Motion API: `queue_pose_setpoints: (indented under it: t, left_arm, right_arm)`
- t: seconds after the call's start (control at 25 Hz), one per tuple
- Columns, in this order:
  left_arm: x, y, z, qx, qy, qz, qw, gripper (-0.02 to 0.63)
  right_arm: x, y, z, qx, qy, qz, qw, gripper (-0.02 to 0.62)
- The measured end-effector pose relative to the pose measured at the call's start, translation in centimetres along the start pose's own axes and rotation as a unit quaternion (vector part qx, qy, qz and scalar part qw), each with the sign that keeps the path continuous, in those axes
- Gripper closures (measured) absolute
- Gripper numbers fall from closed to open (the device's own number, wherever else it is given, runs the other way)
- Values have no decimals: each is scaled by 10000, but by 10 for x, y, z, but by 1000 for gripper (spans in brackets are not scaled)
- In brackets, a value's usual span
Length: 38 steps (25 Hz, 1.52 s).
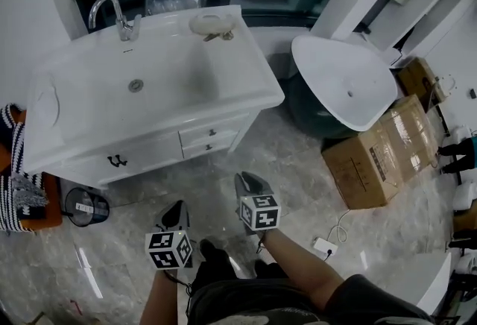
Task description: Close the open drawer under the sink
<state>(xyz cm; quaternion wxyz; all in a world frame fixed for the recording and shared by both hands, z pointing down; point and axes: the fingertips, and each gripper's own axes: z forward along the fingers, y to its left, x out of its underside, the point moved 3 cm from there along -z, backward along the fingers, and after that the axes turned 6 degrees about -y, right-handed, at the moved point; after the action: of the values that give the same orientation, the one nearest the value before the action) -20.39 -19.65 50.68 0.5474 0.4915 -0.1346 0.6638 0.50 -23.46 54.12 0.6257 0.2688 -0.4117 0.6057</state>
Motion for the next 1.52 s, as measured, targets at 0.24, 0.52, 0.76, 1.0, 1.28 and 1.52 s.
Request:
queue_pose_setpoints:
  t: [0.24,0.52,0.76,1.0,1.28,1.52]
  left_arm:
    - [-5,-47,-20,-27,-202,140,9997,591]
    - [21,-113,-55,-148,-321,503,9981,591]
    - [50,-173,-87,-303,-500,431,9974,591]
    - [83,-238,-116,-381,-694,403,9960,591]
    - [116,-308,-156,-489,-948,464,9932,591]
    - [132,-346,-190,-594,-1136,435,9908,591]
  right_arm:
    - [-20,-1,-52,-475,-337,-303,9978,552]
    - [-18,-16,-123,-1037,-582,-357,9923,558]
    - [-4,-36,-189,-1275,-676,-545,9880,561]
    - [15,-60,-257,-1548,-840,-739,9816,566]
    - [46,-77,-330,-1896,-883,-859,9741,572]
    - [61,-84,-377,-2070,-952,-913,9694,572]
